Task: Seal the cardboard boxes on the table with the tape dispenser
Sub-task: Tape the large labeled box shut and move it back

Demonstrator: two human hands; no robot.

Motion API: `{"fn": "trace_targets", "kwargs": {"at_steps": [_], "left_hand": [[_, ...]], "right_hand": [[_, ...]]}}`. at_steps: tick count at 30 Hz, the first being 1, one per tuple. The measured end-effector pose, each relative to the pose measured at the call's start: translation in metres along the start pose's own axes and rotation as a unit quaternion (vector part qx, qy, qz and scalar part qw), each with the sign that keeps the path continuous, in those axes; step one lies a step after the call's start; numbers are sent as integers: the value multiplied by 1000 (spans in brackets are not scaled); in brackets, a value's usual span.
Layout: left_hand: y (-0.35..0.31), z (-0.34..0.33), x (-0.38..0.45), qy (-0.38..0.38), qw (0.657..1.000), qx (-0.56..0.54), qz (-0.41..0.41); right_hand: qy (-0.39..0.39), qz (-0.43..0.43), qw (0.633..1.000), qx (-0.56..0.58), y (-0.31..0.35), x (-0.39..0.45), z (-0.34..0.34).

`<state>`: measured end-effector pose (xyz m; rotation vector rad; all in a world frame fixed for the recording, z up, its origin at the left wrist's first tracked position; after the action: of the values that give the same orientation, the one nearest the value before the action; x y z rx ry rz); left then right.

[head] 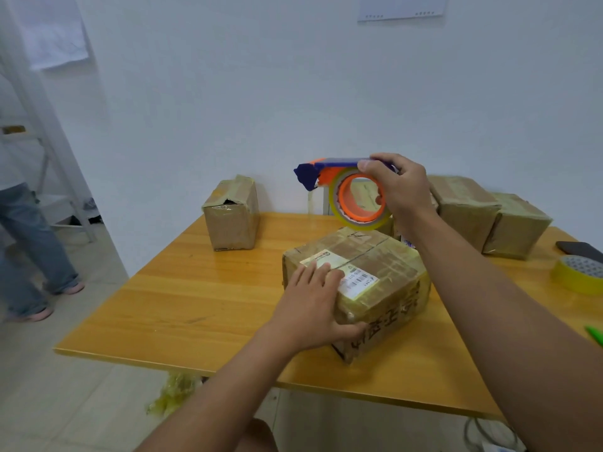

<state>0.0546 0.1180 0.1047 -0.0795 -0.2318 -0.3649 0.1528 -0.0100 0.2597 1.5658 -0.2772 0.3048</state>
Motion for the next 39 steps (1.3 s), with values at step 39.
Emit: {"fn": "trace_targets", "kwargs": {"at_steps": [39], "left_hand": [[195,10,-56,-245,609,-667,352]], "right_hand": [[149,53,987,8,51,20,-119]]}}
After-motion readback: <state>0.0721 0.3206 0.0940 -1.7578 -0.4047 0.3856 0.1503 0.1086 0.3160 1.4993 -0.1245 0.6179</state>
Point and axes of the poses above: each hand's wrist, its own x-axis towards the middle knuckle, its own z-axis out of the back of the hand, y = z × x, the point moved 9 cm from there along x, towards the middle knuckle, and after that the axes turned 8 degrees about -z, right-handed, at the moved point
